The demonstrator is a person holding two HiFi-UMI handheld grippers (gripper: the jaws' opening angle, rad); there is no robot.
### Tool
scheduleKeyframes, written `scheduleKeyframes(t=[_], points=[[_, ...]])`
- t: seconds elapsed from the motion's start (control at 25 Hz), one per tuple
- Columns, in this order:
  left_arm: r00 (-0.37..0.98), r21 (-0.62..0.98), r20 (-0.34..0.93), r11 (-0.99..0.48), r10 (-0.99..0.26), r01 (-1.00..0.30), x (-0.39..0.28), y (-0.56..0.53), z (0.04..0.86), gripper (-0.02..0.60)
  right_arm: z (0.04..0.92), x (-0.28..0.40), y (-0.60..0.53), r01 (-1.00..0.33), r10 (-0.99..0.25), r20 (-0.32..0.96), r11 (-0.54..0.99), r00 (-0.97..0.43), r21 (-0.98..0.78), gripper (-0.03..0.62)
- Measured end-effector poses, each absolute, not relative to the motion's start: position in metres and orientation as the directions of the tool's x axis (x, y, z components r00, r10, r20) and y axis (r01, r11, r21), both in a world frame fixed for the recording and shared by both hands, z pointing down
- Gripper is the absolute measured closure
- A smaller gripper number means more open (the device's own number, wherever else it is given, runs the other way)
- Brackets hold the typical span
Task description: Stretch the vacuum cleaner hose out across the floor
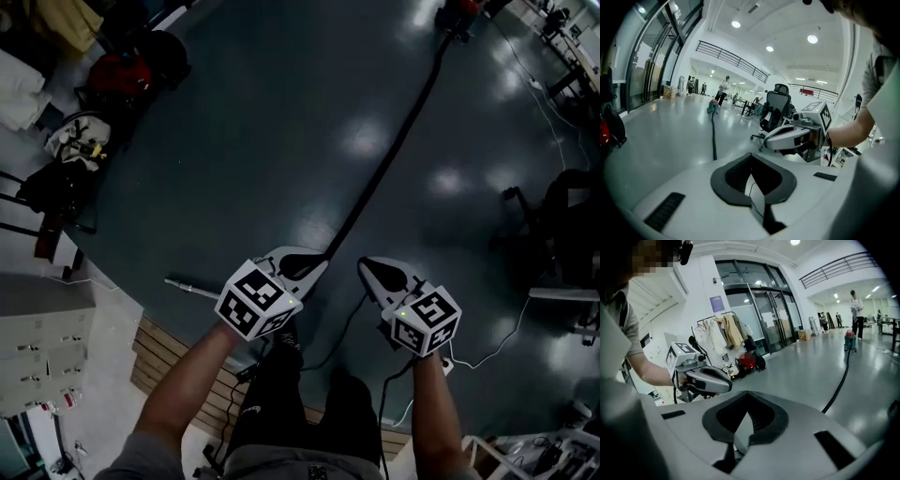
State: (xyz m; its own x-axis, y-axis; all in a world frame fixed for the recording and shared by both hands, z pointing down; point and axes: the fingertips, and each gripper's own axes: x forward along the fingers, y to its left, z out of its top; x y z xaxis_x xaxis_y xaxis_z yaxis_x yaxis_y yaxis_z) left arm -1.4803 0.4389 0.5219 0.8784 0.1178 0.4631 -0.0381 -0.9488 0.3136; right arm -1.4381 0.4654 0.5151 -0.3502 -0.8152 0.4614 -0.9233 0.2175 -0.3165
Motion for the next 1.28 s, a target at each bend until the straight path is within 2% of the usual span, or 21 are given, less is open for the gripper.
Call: scheduleKeyframes(t=[0.32,0.56,0.92,1.28], points=[[0.909,0.265,0.391,-0.963,0.146,0.041,-1.485,0.477,0.373,0.572,0.357,-1.441,0.505,-0.939,-0.926,0.334,0.058,-0.177,-0.339,0.588],[0.918,0.192,0.358,-0.975,0.173,0.108,-1.467,0.541,0.293,0.572,0.273,-1.433,0.558,-0.948,-0.963,0.247,0.023,-0.106,-0.318,0.588],[0.954,0.154,0.287,-0.987,0.081,0.037,-1.445,0.605,0.21,0.572,0.185,-1.419,0.621,-0.952,-0.982,0.132,0.09,-0.134,-0.294,0.588],[0.969,0.078,0.248,-0.997,-0.005,-0.025,-1.437,0.67,0.174,0.572,0.151,-1.402,0.679,-0.966,-0.991,0.1,0.063,-0.091,-0.252,0.588]])
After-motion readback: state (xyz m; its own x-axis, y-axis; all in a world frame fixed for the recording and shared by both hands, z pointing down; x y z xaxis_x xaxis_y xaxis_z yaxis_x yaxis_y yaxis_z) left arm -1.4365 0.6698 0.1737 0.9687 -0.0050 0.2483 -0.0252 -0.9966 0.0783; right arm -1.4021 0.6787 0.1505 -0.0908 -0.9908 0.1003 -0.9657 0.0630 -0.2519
